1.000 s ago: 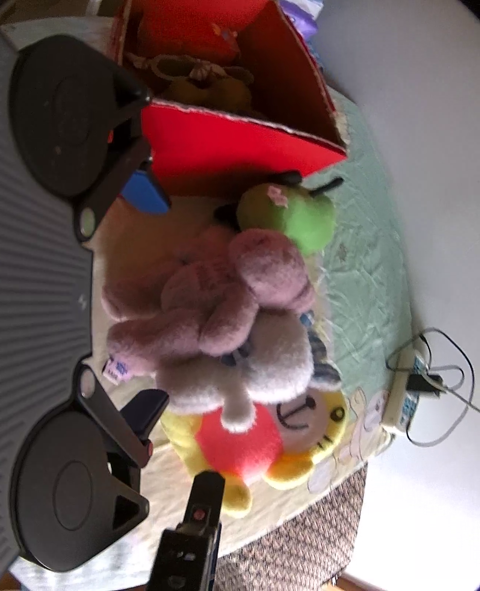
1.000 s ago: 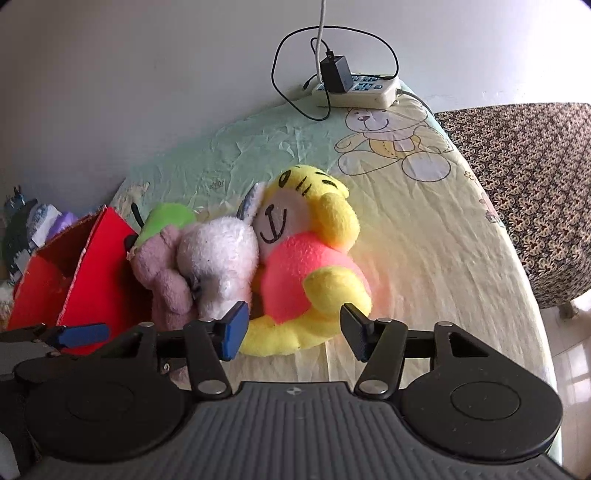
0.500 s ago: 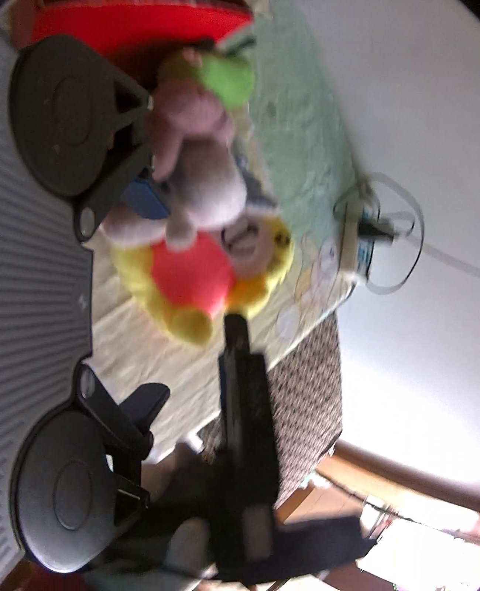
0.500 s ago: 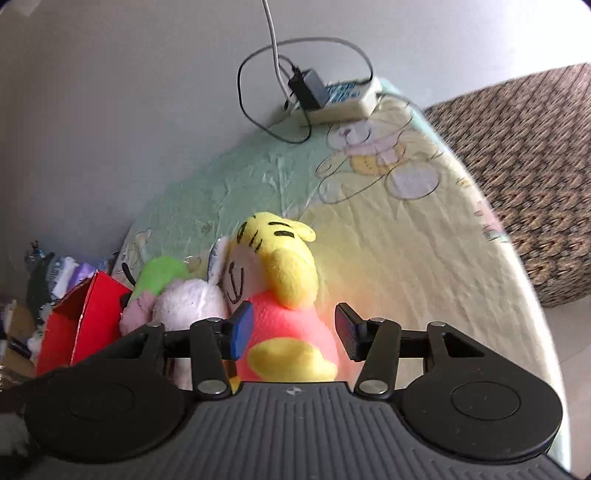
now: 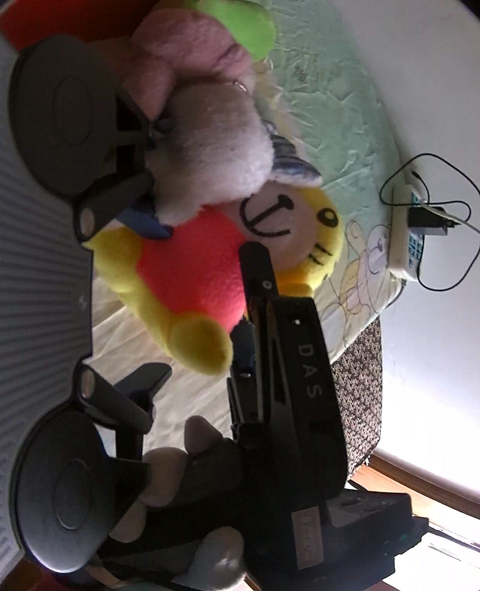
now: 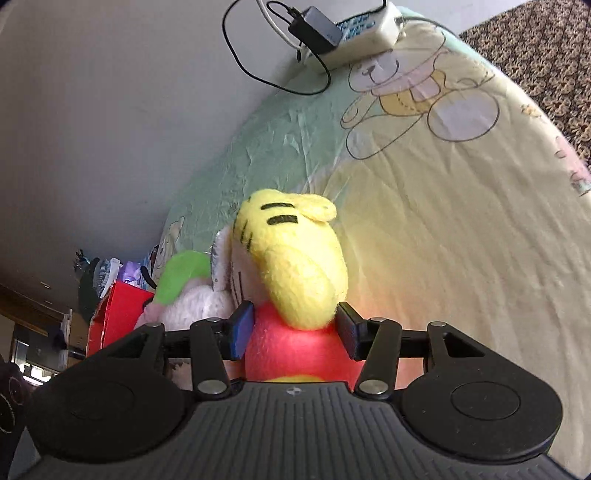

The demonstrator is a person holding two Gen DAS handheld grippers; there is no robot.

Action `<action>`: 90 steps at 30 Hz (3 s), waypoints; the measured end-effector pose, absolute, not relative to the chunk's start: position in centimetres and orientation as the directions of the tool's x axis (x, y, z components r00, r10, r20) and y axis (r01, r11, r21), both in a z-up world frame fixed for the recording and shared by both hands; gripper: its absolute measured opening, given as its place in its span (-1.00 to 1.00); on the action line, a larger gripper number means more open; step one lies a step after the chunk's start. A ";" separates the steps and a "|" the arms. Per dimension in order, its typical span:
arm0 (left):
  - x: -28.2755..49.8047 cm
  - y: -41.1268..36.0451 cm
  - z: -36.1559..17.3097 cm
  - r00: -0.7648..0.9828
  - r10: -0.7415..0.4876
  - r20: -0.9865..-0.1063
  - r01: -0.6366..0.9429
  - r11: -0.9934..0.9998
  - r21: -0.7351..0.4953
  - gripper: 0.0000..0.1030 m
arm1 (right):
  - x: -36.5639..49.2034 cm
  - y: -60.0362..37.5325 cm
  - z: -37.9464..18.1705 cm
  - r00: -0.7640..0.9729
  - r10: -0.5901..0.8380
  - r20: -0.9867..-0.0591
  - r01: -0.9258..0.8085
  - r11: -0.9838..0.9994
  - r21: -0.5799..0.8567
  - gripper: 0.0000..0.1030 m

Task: Organize objects
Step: 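Close the right gripper on the tiger's pink body and lift it, then carry the tiger with the right gripper and lower it into the red box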

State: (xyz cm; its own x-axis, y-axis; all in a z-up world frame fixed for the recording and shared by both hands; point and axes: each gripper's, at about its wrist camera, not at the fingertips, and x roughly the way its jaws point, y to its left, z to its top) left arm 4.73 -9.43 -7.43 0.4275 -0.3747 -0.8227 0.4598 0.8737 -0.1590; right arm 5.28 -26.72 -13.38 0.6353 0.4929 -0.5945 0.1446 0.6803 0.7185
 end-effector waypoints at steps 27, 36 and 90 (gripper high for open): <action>-3.4 -10.9 -3.6 0.350 -0.552 -0.757 0.705 0.688 -0.175 0.04 | -6.1 -27.2 -6.6 0.678 0.345 -0.649 0.281 0.694 0.662 -0.43; -6.9 -8.8 -1.3 0.399 -0.589 -0.703 0.729 0.669 -0.147 0.02 | -9.0 -25.1 -4.2 0.706 0.348 -0.617 0.247 0.695 0.675 -0.44; -1.2 23.9 -2.7 0.553 -0.486 -0.677 0.534 0.830 -0.159 0.11 | 4.6 5.8 -1.2 0.714 0.241 -0.657 0.139 0.872 0.470 -0.45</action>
